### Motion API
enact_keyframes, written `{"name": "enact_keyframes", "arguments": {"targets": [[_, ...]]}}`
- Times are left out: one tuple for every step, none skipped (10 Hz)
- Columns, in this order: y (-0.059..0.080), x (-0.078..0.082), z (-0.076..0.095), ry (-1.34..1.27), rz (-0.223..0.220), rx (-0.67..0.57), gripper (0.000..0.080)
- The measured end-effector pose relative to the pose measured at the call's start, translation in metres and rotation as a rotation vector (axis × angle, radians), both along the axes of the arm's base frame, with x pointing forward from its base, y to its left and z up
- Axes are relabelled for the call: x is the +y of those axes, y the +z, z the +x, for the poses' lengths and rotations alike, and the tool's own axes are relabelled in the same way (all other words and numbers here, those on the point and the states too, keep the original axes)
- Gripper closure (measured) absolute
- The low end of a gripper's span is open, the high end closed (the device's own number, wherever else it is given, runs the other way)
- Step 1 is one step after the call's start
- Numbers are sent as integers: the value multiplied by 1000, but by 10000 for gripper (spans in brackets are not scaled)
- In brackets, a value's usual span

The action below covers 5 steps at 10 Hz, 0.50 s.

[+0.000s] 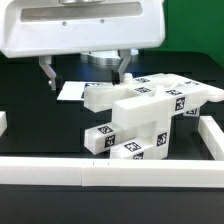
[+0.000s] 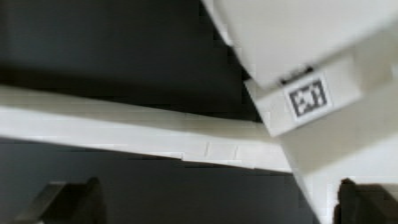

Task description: Assemble chair

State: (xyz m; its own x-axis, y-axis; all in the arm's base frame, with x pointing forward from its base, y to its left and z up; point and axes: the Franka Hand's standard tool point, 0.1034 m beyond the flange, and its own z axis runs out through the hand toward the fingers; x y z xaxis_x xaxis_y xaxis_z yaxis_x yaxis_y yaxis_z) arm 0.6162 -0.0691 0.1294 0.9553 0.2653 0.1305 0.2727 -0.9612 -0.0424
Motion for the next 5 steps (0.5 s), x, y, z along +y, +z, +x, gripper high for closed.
{"name": "enact_keyframes", "arguments": {"targets": [[3,-5,-13,89,-1,6,151],[4,-9,-27,116,2,12,151],[5,-10,-32,111,4,16,151],[3,-10,-31,111,3,17,151],[3,-10,-31,111,3,18,151]]}}
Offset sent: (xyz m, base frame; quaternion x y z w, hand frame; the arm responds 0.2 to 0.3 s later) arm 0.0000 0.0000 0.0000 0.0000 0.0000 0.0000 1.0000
